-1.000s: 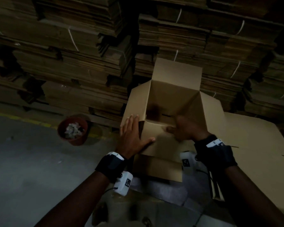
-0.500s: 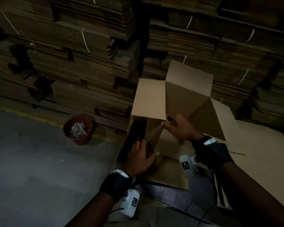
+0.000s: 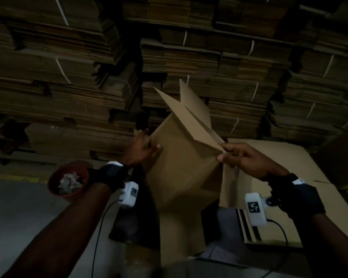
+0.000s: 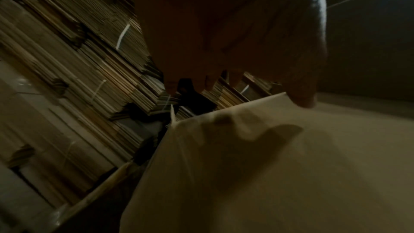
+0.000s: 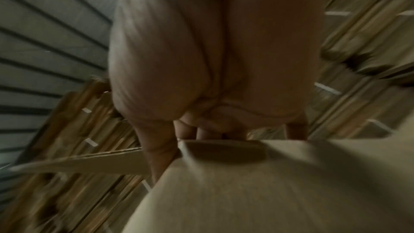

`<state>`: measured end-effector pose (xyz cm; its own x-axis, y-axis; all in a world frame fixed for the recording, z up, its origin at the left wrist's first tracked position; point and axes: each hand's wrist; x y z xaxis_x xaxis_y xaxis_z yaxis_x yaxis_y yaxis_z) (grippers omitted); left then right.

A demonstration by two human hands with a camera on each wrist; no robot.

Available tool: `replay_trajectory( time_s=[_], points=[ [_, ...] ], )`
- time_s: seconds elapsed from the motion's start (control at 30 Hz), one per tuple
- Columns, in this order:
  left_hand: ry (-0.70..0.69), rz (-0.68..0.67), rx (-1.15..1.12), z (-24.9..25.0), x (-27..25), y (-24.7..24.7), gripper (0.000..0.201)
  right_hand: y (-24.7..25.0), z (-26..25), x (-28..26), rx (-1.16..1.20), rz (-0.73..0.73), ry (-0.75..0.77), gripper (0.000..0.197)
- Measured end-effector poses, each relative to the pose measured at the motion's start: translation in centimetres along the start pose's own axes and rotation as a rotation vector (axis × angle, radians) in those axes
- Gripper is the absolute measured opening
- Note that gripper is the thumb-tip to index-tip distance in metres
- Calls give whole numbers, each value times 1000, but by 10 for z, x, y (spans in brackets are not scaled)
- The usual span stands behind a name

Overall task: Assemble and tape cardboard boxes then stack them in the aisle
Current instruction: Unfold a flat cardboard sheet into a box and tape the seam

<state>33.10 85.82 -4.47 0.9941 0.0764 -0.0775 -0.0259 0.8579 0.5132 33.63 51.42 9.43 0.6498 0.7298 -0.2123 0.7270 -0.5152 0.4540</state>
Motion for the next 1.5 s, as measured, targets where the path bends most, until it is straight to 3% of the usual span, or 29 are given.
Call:
replay_trajectory(
  time_s=[0.1, 0.23, 0.3, 0.33, 0.4, 0.47, 0.57, 0.67, 0.8, 0.93, 1.0, 1.03, 1.17, 1.23, 1.37, 1.5],
  points=[
    [124, -118, 22, 2, 15, 16, 125, 8, 23, -12, 91, 8, -45, 34],
    [61, -220, 141, 0, 21, 20, 103, 14, 44, -13, 131, 256, -71, 21],
    [22, -207, 135, 7, 18, 19, 86, 21, 50, -7, -86, 408, -182, 13],
    [6, -195, 130, 9, 18, 18, 80, 24, 54, -5, -268, 449, -292, 20],
    [-18, -186, 131, 16, 15, 17, 68, 23, 65, 3, -655, 428, -520, 53],
    [-4, -178, 126, 24, 13, 15, 57, 7, 74, 14, -823, 377, -653, 70],
    [17, -130, 119, 29, 8, 19, 62, -37, 76, 26, -673, 260, -704, 86],
    [61, -133, 123, 22, 3, 28, 71, -74, 86, 30, -391, 219, -578, 93],
    [83, -243, 41, 8, -6, 41, 67, -101, 99, 44, -116, 257, -448, 84],
    [213, -339, -224, -17, -26, 55, 82, -124, 130, 65, -134, 190, -479, 86],
    [280, -336, -225, -36, -32, 57, 95, -140, 137, 74, -145, 156, -555, 80],
    [311, -327, -208, -38, -39, 53, 94, -148, 139, 79, -154, 145, -583, 75],
    [358, -225, -145, -62, -61, 40, 59, -182, 157, 89, -266, 114, -644, 70],
    [385, -262, -161, -84, -69, 32, 57, -197, 171, 92, -311, 94, -668, 75],
    [454, -204, -187, -116, -83, 23, 69, -210, 188, 87, -278, 36, -761, 73],
    [459, -193, -159, -133, -88, 19, 68, -202, 211, 60, -222, 196, -913, 84]
  ],
)
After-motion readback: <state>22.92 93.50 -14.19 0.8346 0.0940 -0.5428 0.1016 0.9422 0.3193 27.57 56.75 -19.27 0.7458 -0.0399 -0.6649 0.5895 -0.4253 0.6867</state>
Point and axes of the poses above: each hand's wrist, its own x-axis towards the middle knuckle, its own y-axis out of the back of the hand, z = x × y, and after that the axes turned 7 degrees about -z, right-handed
